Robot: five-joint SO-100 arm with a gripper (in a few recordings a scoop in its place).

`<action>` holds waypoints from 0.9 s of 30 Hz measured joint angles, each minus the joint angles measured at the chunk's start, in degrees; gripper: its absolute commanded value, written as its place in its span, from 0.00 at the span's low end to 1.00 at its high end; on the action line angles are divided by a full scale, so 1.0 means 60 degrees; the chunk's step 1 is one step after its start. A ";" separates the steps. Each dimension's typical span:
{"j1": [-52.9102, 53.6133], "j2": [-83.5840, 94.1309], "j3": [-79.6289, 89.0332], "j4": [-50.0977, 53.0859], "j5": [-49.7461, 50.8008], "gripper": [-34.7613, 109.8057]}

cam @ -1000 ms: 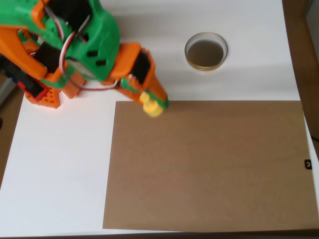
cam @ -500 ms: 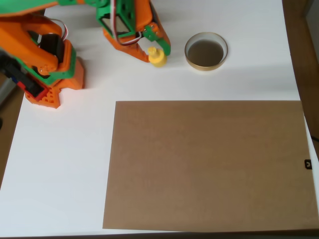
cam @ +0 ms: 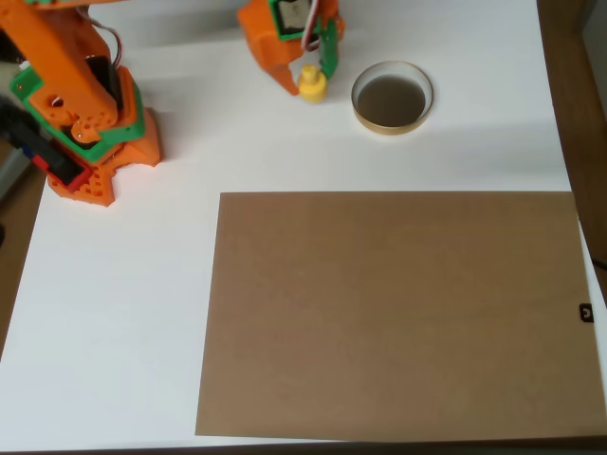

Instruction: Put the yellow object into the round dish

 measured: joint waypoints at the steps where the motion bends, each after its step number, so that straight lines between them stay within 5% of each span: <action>1: -0.0044 -0.0322 -0.0249 0.0044 0.0000 0.24; 27: 0.0146 -0.5654 -0.6958 0.1304 -0.0352 0.24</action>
